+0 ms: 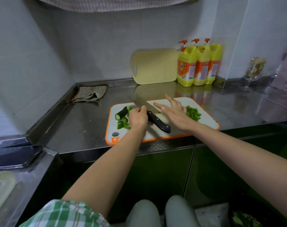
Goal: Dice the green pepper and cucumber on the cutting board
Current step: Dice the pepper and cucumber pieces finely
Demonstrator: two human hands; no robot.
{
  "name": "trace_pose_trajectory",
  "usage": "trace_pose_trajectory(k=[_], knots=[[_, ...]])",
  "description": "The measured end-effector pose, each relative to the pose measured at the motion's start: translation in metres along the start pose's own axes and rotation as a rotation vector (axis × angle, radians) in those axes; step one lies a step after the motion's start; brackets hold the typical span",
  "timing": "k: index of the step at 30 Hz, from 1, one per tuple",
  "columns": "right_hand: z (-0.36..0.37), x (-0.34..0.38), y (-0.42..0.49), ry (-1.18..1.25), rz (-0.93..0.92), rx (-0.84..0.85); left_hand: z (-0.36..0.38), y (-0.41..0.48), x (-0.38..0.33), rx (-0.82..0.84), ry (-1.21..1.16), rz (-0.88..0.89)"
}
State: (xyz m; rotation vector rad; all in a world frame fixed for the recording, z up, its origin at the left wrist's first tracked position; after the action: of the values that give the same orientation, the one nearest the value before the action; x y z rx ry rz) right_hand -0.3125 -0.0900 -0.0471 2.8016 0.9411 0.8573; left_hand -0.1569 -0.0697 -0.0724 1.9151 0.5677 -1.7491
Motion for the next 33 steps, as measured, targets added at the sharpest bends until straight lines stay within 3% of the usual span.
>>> trace_pose_trajectory(k=[3,8,12,15,23,33], knots=[[0.002,-0.005,-0.005,-0.012,-0.024,0.023,0.001,-0.002,-0.004,-0.036,-0.083,-0.061],[0.0,-0.025,0.0,-0.101,0.154,0.022,0.0,-0.003,-0.005,0.003,-0.035,-0.013],[-0.014,-0.024,0.005,-0.295,0.043,-0.086,-0.002,-0.004,-0.015,0.083,0.167,0.161],[-0.02,-0.016,0.009,-0.479,0.014,-0.034,-0.002,-0.015,-0.029,0.115,0.291,0.294],[-0.018,-0.002,0.006,-0.689,-0.055,0.104,0.011,-0.033,-0.046,0.138,0.53,0.583],[-0.026,-0.005,-0.001,-0.622,-0.118,0.03,0.013,-0.027,-0.042,0.136,0.565,0.528]])
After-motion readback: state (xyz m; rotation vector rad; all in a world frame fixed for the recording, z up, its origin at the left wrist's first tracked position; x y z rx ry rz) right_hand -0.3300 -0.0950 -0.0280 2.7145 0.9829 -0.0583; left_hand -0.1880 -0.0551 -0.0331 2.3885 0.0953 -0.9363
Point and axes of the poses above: each hand's wrist, its own y-axis towards the middle knuckle, its own z-axis out of the palm, x = y × z, the point moved 3 cm from there along y, towards the middle knuckle
